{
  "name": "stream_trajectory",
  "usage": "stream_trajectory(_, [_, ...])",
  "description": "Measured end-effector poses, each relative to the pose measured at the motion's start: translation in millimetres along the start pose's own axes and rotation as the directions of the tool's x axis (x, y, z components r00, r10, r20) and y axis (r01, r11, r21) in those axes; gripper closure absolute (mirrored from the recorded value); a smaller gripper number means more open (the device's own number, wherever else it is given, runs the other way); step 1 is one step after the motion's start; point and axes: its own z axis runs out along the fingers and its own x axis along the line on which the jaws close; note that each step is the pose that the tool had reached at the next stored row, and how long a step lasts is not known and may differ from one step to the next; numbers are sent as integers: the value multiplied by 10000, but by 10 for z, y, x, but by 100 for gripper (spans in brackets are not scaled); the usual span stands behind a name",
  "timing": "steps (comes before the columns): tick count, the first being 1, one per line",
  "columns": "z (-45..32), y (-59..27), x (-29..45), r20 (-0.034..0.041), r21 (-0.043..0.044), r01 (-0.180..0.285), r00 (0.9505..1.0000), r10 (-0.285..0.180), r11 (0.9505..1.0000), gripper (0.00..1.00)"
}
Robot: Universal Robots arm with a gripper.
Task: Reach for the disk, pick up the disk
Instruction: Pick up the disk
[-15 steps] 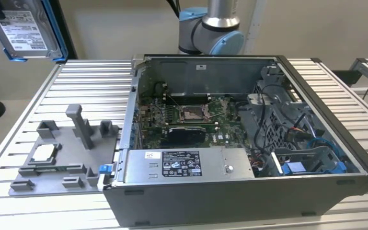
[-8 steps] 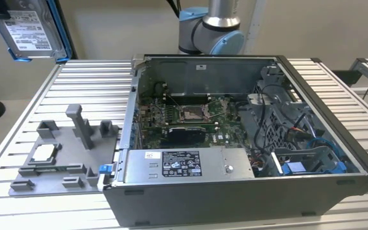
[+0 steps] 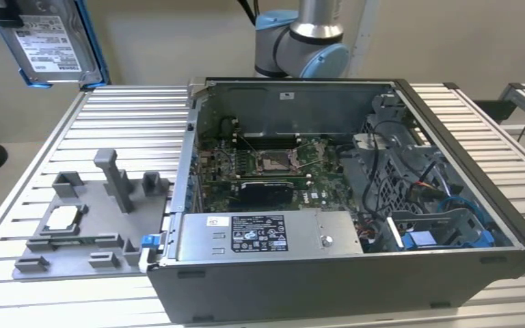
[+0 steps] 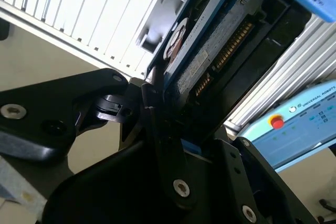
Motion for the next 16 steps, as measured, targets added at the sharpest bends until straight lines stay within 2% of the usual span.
stream_trajectory(16, [-6, -246, -3, 0, 0, 0, 10000, 0, 10000, 100])
